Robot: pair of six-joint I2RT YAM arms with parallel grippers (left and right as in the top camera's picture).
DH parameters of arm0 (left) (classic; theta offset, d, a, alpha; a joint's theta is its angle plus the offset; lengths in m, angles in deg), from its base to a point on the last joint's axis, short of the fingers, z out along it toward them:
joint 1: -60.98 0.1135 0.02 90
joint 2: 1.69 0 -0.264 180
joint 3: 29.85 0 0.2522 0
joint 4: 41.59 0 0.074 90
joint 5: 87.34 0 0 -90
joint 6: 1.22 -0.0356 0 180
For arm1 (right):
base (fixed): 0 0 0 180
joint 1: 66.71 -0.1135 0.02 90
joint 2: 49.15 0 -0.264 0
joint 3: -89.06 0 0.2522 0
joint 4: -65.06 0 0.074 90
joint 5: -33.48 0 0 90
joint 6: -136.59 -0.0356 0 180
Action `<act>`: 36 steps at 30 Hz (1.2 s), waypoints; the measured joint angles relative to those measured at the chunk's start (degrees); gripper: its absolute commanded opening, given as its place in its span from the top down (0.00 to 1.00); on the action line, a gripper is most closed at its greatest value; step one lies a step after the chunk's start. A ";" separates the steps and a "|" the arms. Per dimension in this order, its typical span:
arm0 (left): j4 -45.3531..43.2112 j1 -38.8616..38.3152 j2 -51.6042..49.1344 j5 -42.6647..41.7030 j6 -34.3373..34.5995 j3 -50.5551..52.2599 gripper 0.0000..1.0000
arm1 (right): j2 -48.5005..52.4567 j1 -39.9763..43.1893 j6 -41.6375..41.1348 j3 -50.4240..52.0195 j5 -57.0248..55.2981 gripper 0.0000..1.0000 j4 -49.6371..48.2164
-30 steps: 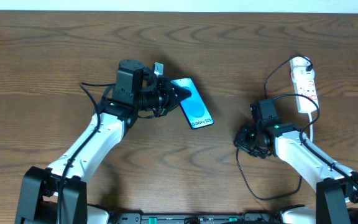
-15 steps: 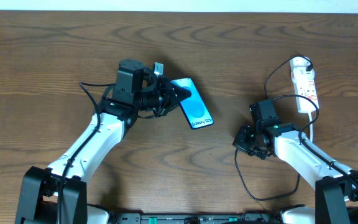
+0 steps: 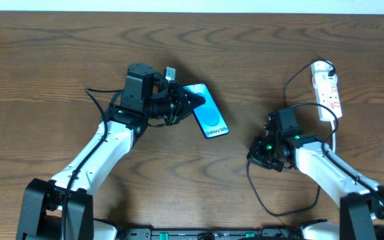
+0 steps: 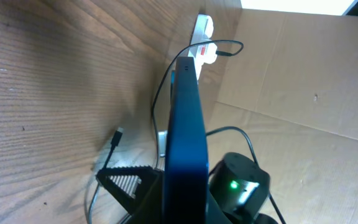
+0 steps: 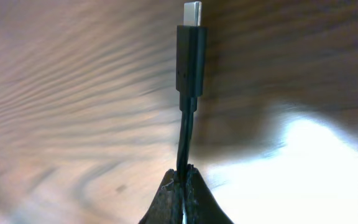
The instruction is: Plug charger to phone and switch on socket
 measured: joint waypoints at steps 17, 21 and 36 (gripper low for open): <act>-17.16 0.00 0.00 -7.06 -0.61 0.00 0.93 | -29.75 4.68 6.95 0.02 34.58 0.99 -14.56; -18.16 0.00 0.00 -8.35 0.15 0.00 0.93 | -32.15 4.68 7.10 0.02 40.44 0.99 -15.76; -28.20 0.00 -0.04 -13.62 3.54 0.00 0.93 | -32.02 -0.57 11.37 0.04 47.58 0.99 -15.58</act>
